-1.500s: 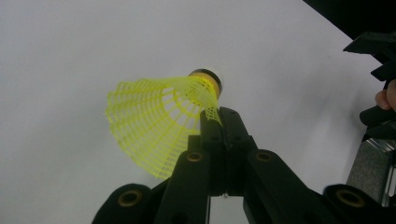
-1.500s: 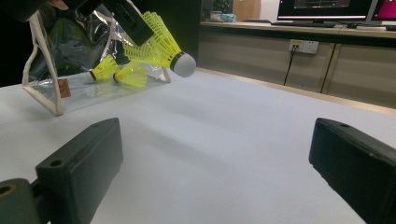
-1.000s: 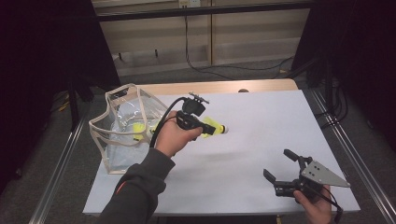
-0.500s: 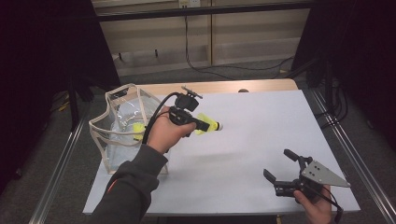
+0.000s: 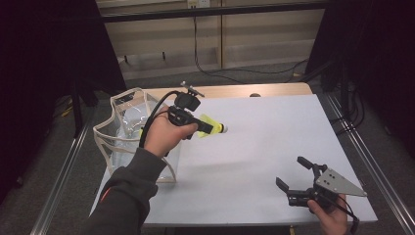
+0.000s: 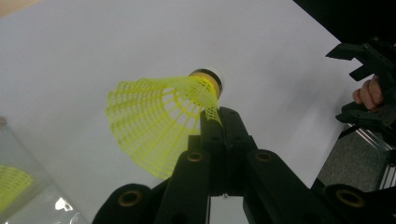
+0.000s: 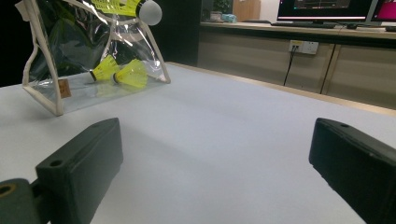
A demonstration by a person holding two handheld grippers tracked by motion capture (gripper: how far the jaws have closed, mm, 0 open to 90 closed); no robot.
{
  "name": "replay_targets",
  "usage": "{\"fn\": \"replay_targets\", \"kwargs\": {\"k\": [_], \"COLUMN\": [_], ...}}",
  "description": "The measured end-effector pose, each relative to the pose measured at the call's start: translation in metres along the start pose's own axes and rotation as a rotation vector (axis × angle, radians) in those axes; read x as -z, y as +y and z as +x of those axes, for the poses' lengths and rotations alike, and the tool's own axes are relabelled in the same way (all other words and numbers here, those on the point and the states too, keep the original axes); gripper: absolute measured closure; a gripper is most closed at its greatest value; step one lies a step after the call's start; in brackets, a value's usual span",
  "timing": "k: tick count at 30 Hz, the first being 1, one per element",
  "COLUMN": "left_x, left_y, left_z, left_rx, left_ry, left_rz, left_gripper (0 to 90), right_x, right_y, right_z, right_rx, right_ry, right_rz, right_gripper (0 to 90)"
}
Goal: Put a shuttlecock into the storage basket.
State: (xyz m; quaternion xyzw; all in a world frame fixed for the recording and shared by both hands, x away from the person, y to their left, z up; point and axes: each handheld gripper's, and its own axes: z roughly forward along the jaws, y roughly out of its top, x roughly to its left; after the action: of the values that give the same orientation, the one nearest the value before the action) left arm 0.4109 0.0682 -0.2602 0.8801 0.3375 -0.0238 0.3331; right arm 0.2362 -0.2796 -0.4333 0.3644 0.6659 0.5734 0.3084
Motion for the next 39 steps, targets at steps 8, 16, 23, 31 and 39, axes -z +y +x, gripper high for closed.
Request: {"fn": "replay_targets", "kwargs": {"k": [8, 16, 23, 31, 39], "left_x": [0.007, 0.014, 0.019, 0.027, 0.037], "left_y": [0.0, 0.002, 0.003, 0.003, 0.003], "left_z": [0.002, 0.004, 0.005, 0.006, 0.008], "left_rx": [0.005, 0.007, 0.005, 0.008, 0.017], "left_ry": [0.009, 0.01, 0.02, 0.028, 0.047], "left_rz": [-0.002, -0.007, -0.005, -0.011, -0.019], "left_gripper": [89.9, 90.0, 89.9, 90.0, 90.0], "right_x": [0.0, 0.0, 0.0, 0.0, 0.0], "right_y": [0.0, 0.0, 0.0, 0.0, 0.0], "right_z": [0.0, 0.0, 0.0, 0.0, 0.0], "right_rx": [0.002, 0.003, 0.002, 0.002, 0.002], "right_ry": [0.003, 0.002, 0.003, 0.003, 0.003], "right_rz": [-0.001, 0.0, -0.002, -0.001, -0.002], "right_gripper": [2.6, 2.6, 2.6, 2.6, 2.6]}}
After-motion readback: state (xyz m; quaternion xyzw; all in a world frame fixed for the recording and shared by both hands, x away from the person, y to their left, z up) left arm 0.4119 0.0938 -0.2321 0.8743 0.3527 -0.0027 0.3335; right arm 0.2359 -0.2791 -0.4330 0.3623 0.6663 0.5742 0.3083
